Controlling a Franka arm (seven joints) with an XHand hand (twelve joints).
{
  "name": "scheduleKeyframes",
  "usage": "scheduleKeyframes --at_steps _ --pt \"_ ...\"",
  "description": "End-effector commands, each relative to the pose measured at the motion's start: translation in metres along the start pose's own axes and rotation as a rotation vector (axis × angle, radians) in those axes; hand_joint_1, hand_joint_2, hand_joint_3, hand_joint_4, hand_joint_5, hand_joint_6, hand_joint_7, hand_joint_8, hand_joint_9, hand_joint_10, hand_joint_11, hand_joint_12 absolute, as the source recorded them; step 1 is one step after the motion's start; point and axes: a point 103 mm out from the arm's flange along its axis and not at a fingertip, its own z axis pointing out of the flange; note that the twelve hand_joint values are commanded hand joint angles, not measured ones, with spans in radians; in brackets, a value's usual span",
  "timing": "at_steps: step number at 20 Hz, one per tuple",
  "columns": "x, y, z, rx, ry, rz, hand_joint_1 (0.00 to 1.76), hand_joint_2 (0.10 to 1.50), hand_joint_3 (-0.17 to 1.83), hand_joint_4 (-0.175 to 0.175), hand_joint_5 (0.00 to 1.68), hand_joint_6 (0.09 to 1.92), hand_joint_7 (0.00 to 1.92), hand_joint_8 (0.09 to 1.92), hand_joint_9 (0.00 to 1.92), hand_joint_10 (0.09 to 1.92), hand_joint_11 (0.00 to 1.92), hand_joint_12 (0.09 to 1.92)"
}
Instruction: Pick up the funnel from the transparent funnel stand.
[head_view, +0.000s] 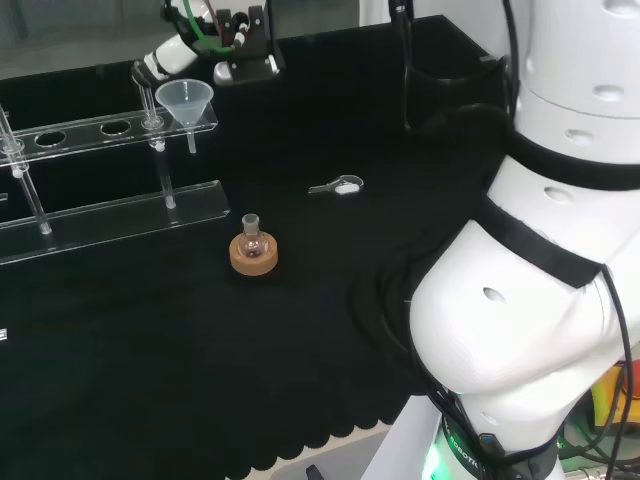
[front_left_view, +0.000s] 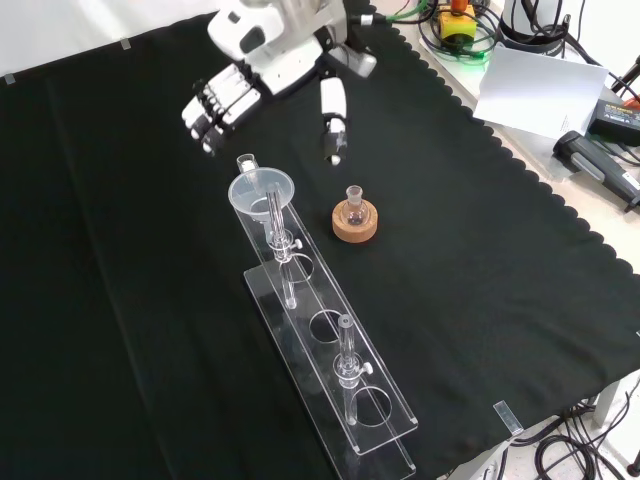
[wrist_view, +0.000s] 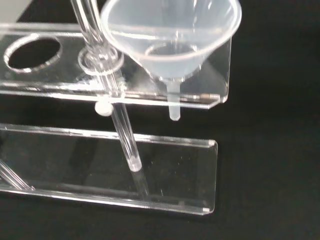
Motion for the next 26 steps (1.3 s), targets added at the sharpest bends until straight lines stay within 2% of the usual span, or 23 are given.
scheduleKeyframes --at_steps 1,13,20,26 --pt "-0.004 0.013 0.016 0.051 -0.006 0.038 0.42 0.64 0.02 0.038 0.0 0.09 0.01 0.09 0.0 0.09 0.0 0.09" --pt "0.003 0.011 0.029 0.081 -0.007 0.026 0.43 0.65 0.02 0.033 0.0 0.09 0.03 0.09 0.0 0.09 0.0 0.09" --pt "0.007 0.016 0.038 0.103 -0.031 0.029 0.43 0.65 0.02 -0.015 0.0 0.09 0.05 0.09 0.0 0.09 0.0 0.09" --pt "0.006 0.018 0.041 0.097 -0.052 0.042 0.43 0.66 0.02 -0.053 0.0 0.09 0.13 0.09 0.04 0.09 0.0 0.09"
